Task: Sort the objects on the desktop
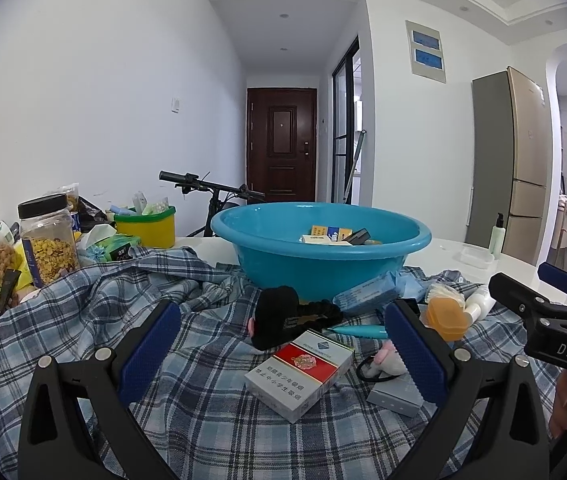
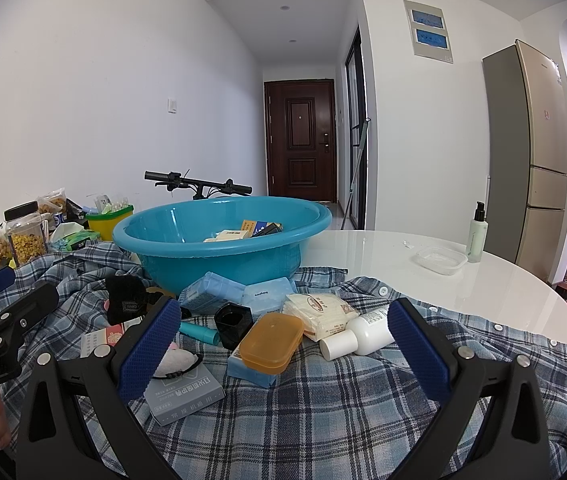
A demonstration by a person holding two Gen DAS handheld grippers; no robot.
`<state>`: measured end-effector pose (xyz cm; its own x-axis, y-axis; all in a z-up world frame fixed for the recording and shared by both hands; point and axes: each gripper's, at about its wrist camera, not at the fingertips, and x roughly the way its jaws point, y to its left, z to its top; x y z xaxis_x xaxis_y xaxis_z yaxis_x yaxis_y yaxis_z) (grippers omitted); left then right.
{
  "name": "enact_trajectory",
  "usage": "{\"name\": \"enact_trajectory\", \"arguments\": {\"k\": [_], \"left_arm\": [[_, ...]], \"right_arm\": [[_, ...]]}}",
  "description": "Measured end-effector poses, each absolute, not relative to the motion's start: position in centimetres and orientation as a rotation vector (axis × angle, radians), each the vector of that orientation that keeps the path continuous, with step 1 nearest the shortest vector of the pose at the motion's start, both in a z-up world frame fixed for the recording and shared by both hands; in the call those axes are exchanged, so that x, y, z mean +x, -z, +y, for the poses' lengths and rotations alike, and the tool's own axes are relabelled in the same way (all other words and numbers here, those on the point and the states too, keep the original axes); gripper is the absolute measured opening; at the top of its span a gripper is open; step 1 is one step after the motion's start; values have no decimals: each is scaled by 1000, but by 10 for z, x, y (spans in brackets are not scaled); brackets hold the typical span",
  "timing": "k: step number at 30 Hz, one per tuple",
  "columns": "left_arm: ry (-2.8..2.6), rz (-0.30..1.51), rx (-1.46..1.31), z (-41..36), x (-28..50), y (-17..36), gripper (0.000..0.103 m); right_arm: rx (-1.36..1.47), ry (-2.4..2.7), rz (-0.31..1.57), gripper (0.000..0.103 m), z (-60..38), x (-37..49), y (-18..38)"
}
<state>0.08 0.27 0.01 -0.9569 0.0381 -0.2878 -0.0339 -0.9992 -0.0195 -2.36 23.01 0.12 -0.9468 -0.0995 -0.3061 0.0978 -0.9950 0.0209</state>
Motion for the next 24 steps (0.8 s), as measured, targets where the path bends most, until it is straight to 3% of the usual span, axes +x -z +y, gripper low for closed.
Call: {"name": "enact_trajectory", "arguments": {"k": [15,24], "left_arm": [[-2983,-109,-609,-3,-10,2,103],[-3054,-18,-588,2,-8,-23,103]], "right_arm": [[447,3017,-40,103,235,-21,-2],[580,2940,-19,103,233,-28,-27]]}}
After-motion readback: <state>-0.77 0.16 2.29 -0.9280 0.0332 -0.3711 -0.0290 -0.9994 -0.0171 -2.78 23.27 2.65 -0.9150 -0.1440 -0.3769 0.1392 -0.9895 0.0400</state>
